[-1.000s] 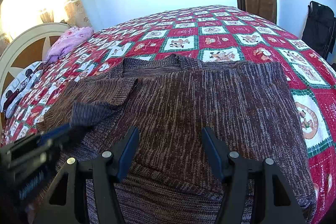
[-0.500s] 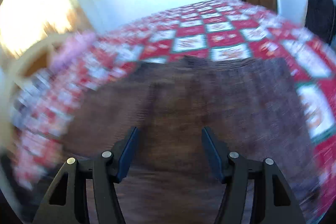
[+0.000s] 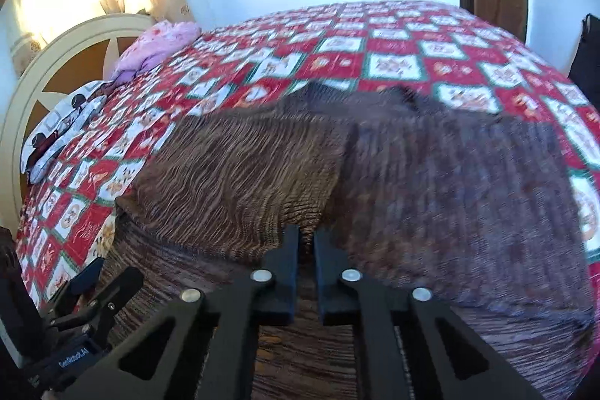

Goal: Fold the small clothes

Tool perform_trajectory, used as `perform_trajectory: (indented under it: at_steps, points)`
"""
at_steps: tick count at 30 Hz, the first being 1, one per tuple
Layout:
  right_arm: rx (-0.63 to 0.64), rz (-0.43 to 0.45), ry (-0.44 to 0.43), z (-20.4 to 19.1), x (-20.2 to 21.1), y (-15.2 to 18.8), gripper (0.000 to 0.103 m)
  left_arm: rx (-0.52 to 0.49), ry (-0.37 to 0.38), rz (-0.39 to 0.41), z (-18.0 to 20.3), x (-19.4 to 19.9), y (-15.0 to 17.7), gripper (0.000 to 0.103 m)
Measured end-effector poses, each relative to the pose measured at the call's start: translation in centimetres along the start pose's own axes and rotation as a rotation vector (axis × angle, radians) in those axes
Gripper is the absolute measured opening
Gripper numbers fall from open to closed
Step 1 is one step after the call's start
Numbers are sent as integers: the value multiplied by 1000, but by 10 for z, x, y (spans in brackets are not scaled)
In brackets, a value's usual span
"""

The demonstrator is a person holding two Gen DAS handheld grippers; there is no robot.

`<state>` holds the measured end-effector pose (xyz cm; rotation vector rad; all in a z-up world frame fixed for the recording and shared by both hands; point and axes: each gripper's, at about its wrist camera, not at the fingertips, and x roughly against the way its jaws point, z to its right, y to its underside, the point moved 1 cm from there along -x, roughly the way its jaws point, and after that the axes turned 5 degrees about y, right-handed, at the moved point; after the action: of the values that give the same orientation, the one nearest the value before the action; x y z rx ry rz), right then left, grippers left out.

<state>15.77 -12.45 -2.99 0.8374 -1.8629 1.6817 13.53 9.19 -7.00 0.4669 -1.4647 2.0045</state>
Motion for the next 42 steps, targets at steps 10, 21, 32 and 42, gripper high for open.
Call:
perform_trajectory:
  at_steps: [10,21,32,42]
  points:
    - [-8,-27,-1,14,-2,10,10,-4,-1,-1,1,0,0,103]
    - [55,-39,68,-17,-39,-25,24,-32,-34,-9,5,-4,1,103]
    - [16,25,63,-4,48,15,49,-36,-35,-16,5,-5,1,103]
    - [11,85,38,-2,128,91,50,-182,102,-73,-19,75,12,103]
